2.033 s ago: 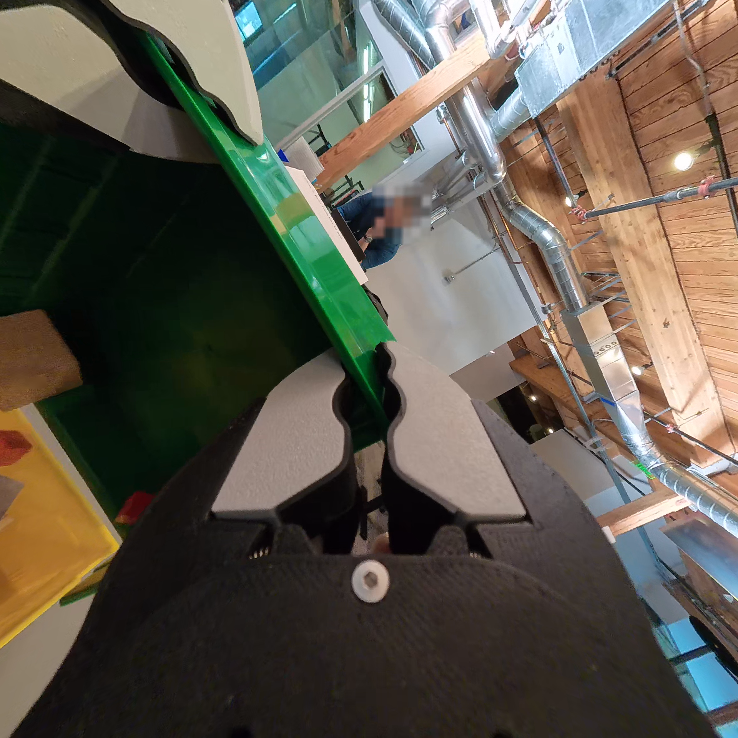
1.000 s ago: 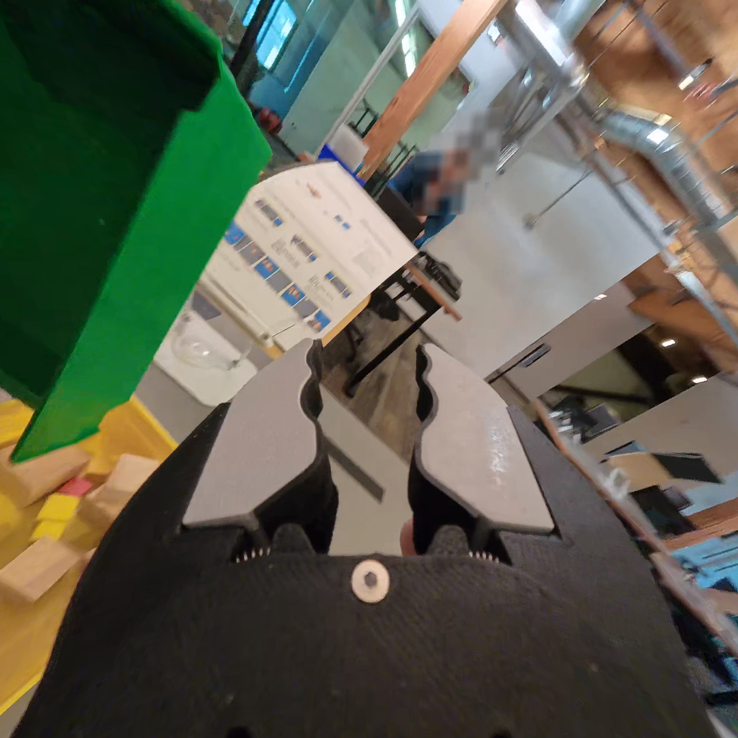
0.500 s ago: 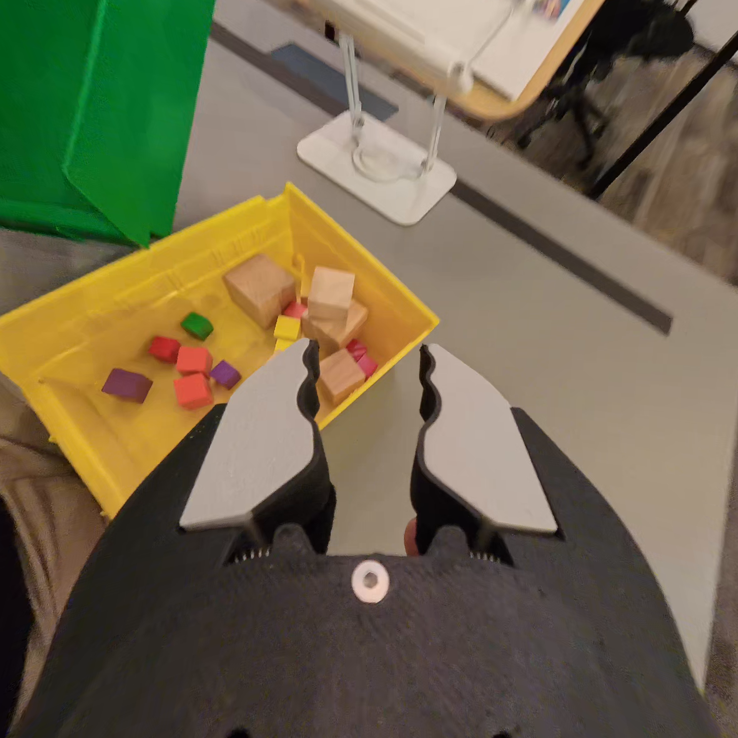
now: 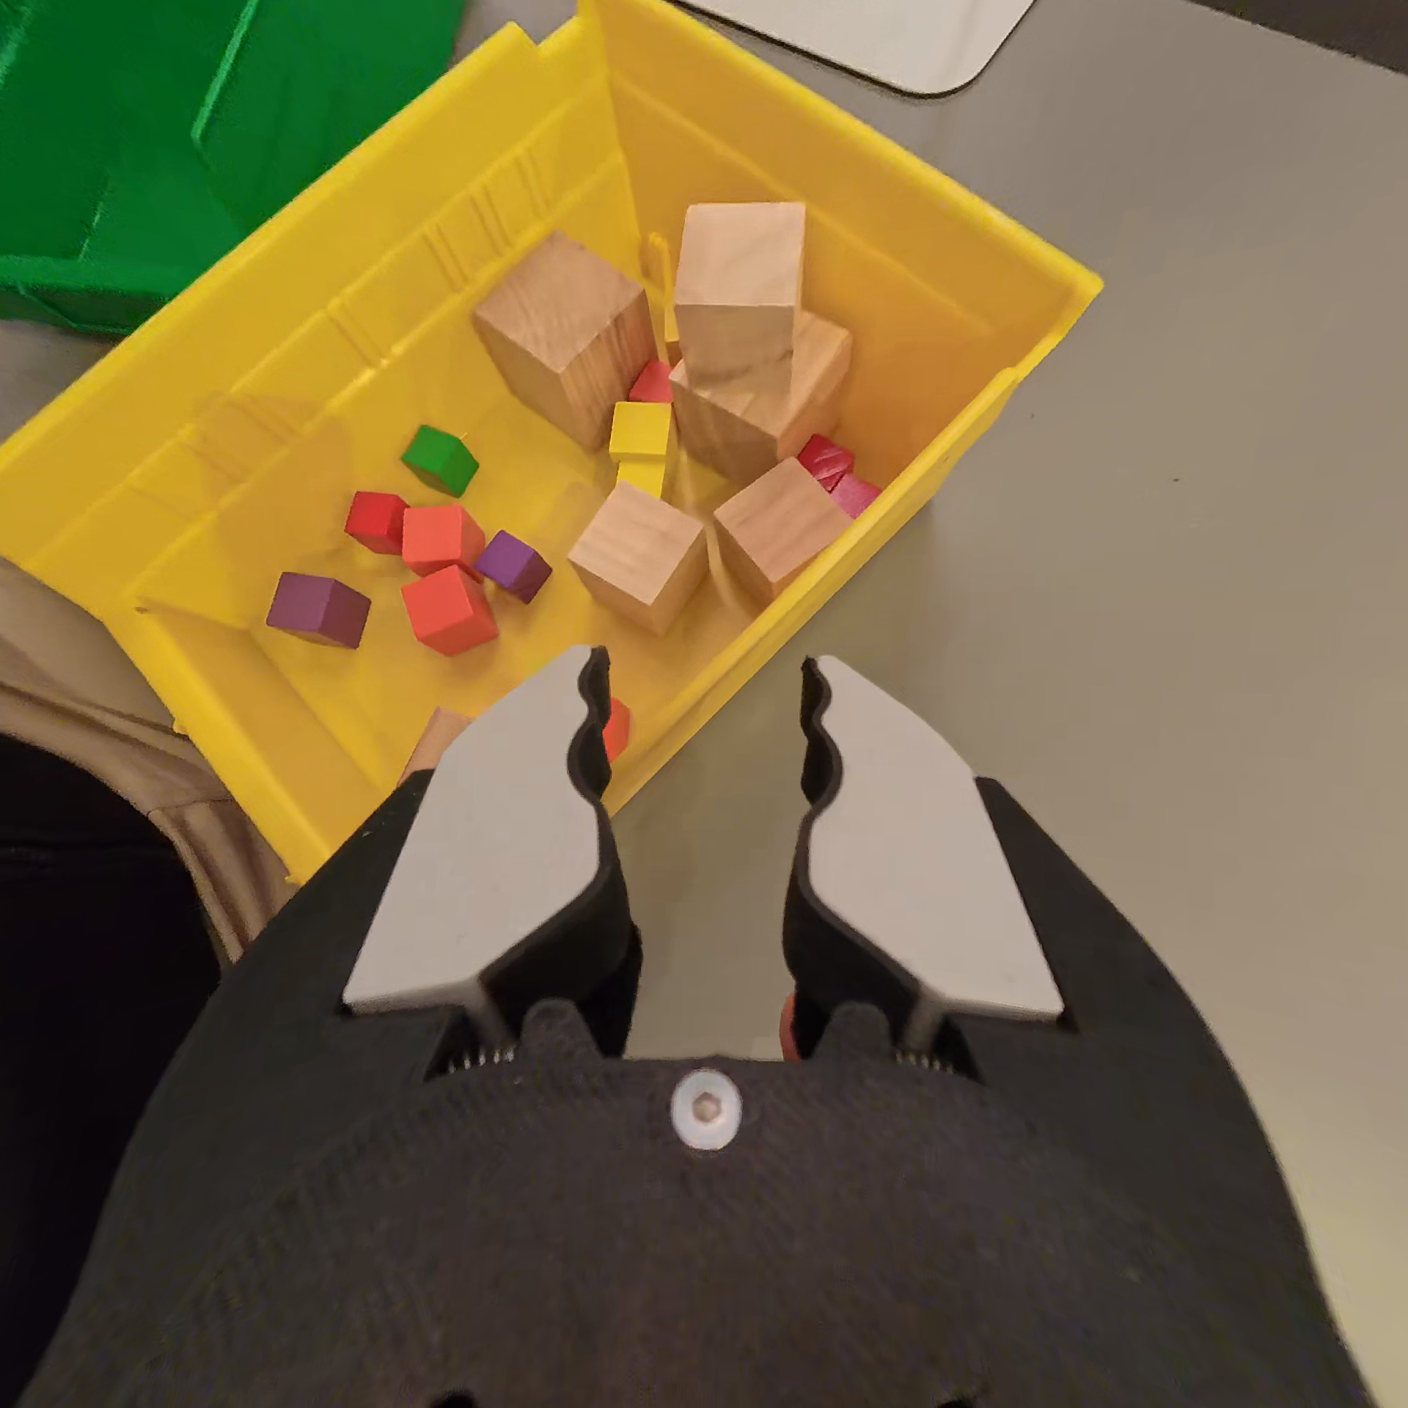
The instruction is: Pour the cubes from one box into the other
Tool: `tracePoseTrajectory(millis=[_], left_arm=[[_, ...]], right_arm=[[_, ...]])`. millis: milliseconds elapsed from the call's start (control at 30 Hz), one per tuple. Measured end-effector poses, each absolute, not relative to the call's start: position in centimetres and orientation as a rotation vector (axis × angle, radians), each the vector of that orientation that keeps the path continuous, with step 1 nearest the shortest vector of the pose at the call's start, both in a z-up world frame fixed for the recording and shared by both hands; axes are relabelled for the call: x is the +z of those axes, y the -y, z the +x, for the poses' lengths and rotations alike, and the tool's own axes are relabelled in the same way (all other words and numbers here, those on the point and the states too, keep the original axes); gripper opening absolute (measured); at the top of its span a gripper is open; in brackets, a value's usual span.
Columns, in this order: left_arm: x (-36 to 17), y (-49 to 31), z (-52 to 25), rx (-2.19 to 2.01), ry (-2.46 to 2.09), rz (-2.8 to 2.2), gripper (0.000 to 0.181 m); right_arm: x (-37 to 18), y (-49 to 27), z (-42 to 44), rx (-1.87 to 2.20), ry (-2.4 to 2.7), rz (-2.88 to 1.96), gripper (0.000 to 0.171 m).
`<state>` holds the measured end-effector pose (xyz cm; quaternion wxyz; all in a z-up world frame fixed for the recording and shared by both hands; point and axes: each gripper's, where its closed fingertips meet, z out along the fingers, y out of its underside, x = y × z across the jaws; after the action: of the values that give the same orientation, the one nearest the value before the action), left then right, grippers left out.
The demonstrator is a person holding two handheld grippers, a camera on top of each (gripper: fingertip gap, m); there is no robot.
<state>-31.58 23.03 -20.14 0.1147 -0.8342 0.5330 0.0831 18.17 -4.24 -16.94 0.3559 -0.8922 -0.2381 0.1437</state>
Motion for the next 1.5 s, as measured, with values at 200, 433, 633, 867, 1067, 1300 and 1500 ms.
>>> tracePoseTrajectory(millis=[200,433,633,867,1067,1300,1500], left_arm=[[-15.5,-21.5,-32.1,0.252,-1.158,-2.400,0.070],[-14.7,-13.7,-32.1,-0.060,-0.570,-2.380,0.069],[-19.4,-8.6,-30.9,-0.331,-0.373,-2.451,0.056],[-19.9,-7.2,-29.4,-0.560,-0.356,-2.442,0.070],[-19.7,-7.2,-27.7,-0.614,-0.387,-2.418,0.088],[-20.1,-7.6,-28.7,-0.556,-0.369,-2.444,0.044],[-19.7,-8.0,-31.8,-0.348,-0.436,-2.473,0.023]], right_arm=[[-17.8,4.5,18.2,0.375,0.594,-2.317,0.042],[-19.7,4.7,17.3,0.406,0.621,-2.351,0.048],[-19.7,4.8,16.7,0.459,0.607,-2.337,0.045],[-19.7,4.9,16.2,0.483,0.602,-2.331,0.044],[-19.7,4.8,15.4,0.501,0.596,-2.331,0.048],[-19.8,4.4,14.5,0.518,0.604,-2.322,0.043],[-19.9,4.0,14.1,0.501,0.635,-2.318,0.039]])
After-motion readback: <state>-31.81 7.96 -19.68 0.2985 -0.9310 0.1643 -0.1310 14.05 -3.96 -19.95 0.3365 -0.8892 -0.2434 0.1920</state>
